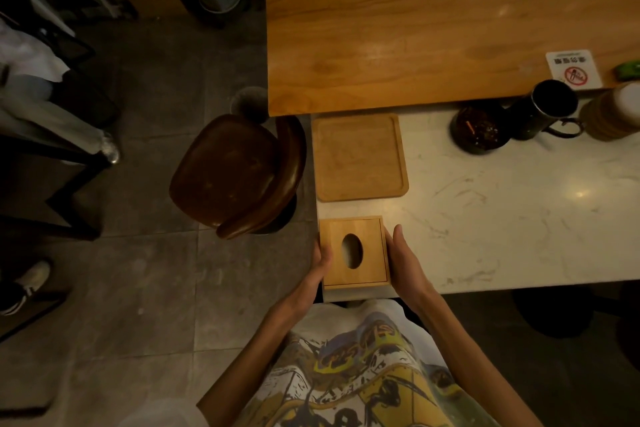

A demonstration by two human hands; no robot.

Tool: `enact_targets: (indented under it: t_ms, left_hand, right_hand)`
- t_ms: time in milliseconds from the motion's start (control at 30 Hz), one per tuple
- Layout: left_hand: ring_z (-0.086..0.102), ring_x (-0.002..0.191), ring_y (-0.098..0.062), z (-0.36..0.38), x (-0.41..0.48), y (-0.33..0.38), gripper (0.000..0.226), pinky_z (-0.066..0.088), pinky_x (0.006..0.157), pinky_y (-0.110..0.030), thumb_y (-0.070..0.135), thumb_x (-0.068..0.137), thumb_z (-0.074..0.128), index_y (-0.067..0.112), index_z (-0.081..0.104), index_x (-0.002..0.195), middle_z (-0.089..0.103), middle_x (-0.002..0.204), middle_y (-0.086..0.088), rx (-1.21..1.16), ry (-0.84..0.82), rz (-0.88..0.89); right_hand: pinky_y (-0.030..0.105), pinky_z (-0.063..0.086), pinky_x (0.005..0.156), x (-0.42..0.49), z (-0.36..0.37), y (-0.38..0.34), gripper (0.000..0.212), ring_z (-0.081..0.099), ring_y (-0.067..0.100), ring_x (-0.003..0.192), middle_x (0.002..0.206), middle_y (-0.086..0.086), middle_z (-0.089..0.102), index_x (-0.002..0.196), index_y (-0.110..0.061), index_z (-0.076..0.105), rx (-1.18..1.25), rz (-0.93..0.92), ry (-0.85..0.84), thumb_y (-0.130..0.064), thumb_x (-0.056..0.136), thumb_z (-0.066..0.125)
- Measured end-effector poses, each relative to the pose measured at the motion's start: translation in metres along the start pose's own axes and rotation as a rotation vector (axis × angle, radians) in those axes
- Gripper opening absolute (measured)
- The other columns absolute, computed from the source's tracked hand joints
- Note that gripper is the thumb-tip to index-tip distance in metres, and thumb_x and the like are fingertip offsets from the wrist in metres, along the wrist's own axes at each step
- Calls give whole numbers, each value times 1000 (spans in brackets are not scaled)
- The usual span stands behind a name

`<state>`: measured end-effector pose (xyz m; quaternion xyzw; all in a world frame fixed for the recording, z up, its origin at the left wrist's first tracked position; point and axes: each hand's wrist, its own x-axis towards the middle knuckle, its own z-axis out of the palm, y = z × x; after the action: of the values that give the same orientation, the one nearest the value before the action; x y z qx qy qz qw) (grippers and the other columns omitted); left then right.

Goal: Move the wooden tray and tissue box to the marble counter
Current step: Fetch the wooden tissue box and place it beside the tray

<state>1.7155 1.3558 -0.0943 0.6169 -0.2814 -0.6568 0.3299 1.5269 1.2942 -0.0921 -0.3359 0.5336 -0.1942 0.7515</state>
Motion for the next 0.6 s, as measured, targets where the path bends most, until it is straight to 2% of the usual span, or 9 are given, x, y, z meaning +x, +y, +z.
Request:
enact_targets:
  t_ms: [167,267,367,467,533,600]
  left_hand:
    - [24,151,-9,-2,0,-2,93,19,124,-49,71,85,55,34,12,158,22,165,9,11,-46,-15]
    - [25,149,-11,0,-4,5,106,23,124,-45,69,79,62,33,2,159,21,164,9,9,-94,-54]
    - [34,145,-12,-1,-4,-1,98,33,120,-40,52,85,66,36,3,158,29,161,8,46,-136,-39]
    - [35,144,-8,-1,-6,-3,99,37,117,-34,41,89,67,36,-5,158,25,161,9,74,-113,-22]
    - [33,145,-8,-1,-8,-6,105,36,117,-35,41,88,68,37,-11,157,22,162,11,107,-113,0]
    - [34,143,-7,-3,-10,-9,106,37,116,-35,40,89,70,37,-13,156,22,160,13,135,-137,-8]
  right_hand:
    - [47,31,120,0,0,2,58,54,12,134,140,-6,62,132,-44,59,-10,4,8,-66,101,16]
    - [49,30,121,-1,-2,4,61,52,14,136,143,-6,60,140,-39,54,-4,0,2,-68,100,19]
    - [50,29,121,-2,-2,6,63,47,12,140,150,-8,53,149,-39,44,-39,-18,-21,-71,99,23]
    - [47,23,124,-5,-2,10,71,32,7,148,163,-13,32,156,-42,24,-140,-70,11,-75,94,33]
    - [44,16,126,-9,-7,15,89,17,6,151,167,-16,13,158,-42,9,-268,-77,42,-80,86,43]
    - [46,10,127,-13,-18,25,99,3,5,154,166,-18,2,157,-42,2,-445,-103,28,-83,79,48]
